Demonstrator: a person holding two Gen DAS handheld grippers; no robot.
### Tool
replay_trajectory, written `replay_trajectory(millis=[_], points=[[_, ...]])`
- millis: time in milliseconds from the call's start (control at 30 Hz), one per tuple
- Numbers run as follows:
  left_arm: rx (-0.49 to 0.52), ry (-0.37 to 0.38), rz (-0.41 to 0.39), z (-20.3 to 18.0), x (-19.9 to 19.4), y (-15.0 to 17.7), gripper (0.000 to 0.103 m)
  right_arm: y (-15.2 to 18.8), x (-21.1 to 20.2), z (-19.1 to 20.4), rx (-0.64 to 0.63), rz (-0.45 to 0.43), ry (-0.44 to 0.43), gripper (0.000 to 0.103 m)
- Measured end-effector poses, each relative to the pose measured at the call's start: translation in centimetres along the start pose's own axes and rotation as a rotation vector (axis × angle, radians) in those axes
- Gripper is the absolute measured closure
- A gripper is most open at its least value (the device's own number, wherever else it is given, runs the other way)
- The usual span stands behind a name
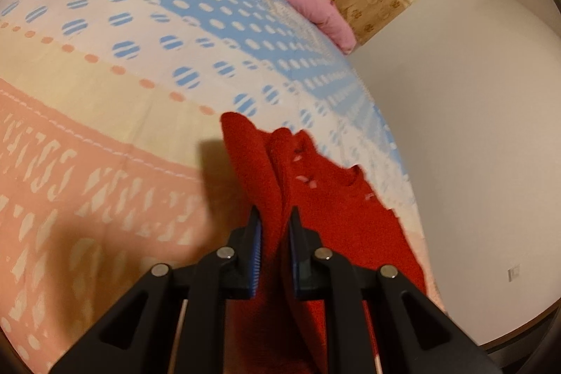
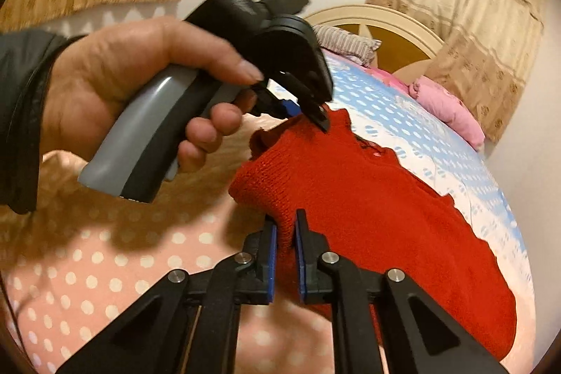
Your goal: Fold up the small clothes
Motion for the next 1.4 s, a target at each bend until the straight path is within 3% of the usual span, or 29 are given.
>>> replay_trajectory(millis=[233,667,1133,1400], points=[[0.011,0.051,-0.022,-3.8,0.0,-0.5,0.089,0.1,-1.5,-3.6,0.149,-0.032,0.011,0.095],[0.086,0.131,-0.013,-10.9,1.5,-0.1,0.089,0.6,-4.5,-7.3,0.288,-0.083,0.040,0.096],[0.176,0.195,0.051,-18.2,5.2,3.4,0.089,3.7,-7.3,-13.3,0.410,-0.085,0.109,0.096],[0.233,0.192,0.097,-21.3,7.7,5.9,0.090,6.4,-8.2,-16.4,0.502,-0.066,0.135,0.096]])
Point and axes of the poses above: each gripper's, at about its wrist camera, not at the fingertips, and x roughly the way its jaws point, z to its left, y to its underside, the point moved 10 cm from there along x, roughly the way its jaws point, and after that the axes turned 9 degrees about -z, right-handed, at the moved point
